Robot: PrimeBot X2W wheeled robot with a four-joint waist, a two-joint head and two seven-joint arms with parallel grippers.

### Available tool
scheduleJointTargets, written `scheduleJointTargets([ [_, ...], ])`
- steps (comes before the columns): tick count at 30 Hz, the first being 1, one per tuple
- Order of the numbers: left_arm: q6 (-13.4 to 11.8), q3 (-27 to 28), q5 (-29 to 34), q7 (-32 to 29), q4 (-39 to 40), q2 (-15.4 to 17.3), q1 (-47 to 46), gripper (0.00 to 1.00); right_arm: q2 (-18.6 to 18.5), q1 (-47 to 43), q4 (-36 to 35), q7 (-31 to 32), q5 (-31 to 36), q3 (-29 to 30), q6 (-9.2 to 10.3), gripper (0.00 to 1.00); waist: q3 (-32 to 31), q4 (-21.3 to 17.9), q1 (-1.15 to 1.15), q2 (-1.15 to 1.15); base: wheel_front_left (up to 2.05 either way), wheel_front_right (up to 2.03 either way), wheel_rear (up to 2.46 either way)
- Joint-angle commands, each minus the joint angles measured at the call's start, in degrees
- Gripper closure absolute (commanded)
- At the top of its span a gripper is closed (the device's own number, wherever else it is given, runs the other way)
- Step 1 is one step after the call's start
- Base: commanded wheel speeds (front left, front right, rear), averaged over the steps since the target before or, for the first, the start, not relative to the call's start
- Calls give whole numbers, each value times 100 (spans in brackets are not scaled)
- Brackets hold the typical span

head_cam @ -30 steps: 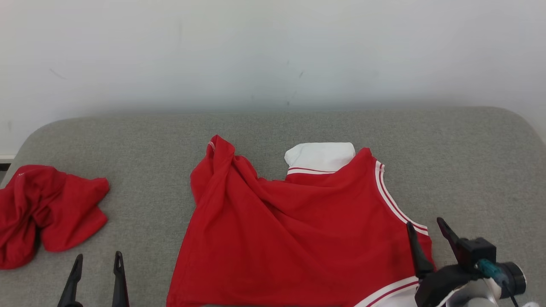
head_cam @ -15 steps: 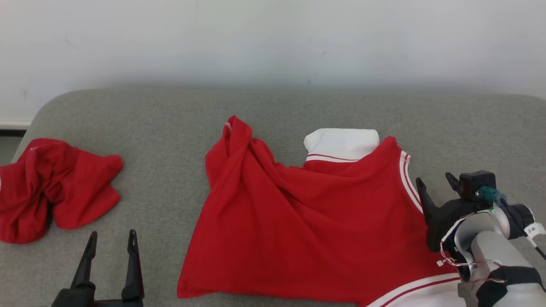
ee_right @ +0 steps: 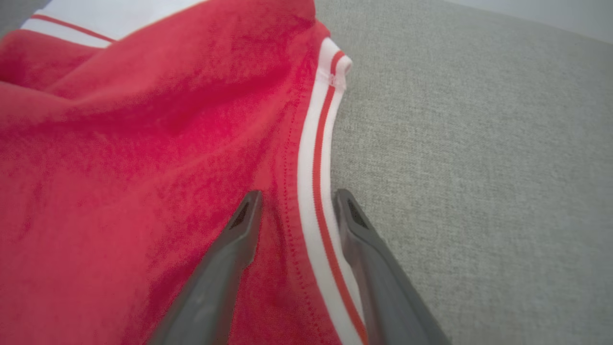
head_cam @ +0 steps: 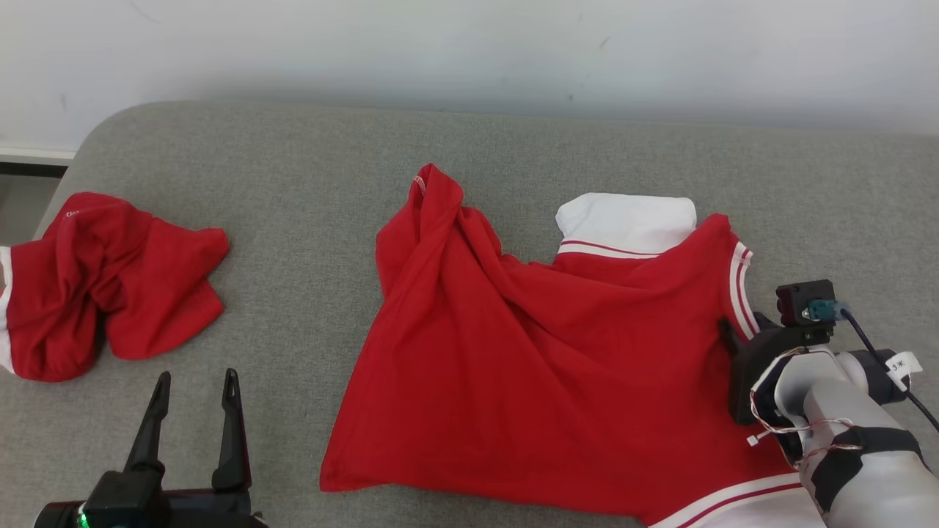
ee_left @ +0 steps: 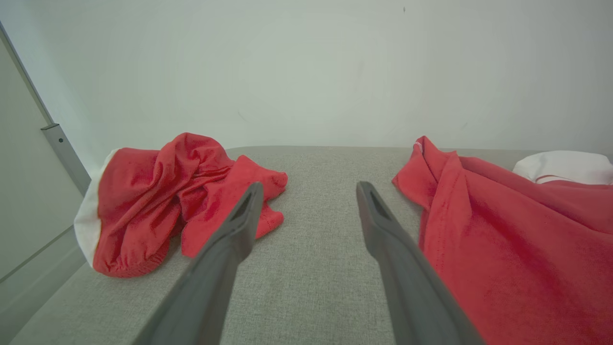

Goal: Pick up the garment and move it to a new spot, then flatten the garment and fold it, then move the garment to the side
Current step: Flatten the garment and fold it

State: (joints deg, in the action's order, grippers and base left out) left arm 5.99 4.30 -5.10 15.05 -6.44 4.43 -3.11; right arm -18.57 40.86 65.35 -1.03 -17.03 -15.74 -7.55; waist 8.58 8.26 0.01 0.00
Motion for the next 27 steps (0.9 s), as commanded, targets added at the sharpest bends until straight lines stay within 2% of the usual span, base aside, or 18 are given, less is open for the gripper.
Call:
scheduleJointTargets([
  [1,-7,17,49,18,-8,-23,-82,0,31,-24,71,44,-32,-36,14,100,29,1,-1,0,0,0,0],
  [8,45,46,65,18,-39,-75,-183,0,-234,495,113,-338,-207,-210,14,100,153,8,-1,0,0,0,0],
  [14,82,-10,85,18,-66,-105,-294,0,-476,1042,343,-818,-122,-101,14,100,254,98,-1,0,0,0,0],
  [18,104,-54,91,18,-87,-119,-301,0,-439,1224,587,-812,-55,-43,14,100,306,146,-1,0,0,0,0],
  [20,95,-63,98,18,-111,-125,-314,0,-424,1277,654,-794,-23,-43,14,0,305,148,-1,0,0,0,0],
  [27,98,7,119,18,-154,-135,-103,0,-386,1011,752,-1132,-89,24,15,0,-18,-12,-1,0,0,0,0],
])
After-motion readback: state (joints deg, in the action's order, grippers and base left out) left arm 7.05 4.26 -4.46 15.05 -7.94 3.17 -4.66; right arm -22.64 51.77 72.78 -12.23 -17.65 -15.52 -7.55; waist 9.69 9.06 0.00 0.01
